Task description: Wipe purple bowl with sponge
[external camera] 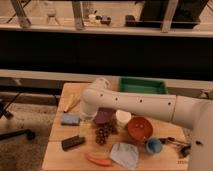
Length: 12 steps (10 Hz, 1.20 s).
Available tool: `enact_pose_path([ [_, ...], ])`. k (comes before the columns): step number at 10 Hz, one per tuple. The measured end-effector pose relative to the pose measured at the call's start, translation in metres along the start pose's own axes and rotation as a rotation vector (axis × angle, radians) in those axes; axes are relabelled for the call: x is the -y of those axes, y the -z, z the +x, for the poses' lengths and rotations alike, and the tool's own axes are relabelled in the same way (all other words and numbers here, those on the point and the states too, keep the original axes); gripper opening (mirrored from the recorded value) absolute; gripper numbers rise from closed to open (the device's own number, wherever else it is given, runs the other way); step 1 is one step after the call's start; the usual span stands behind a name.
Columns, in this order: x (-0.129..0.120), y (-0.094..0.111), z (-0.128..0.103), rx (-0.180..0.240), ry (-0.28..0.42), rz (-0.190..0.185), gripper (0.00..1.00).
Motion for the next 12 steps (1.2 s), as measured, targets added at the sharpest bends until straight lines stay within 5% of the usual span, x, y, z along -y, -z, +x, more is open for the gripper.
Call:
enact_pose_path([
  [5, 0.008, -0.020, -0.016, 0.047, 0.028, 0.002, 0.80],
  [12, 0.032, -0.039, -0.026, 0.093, 0.028, 0.050, 0.80],
])
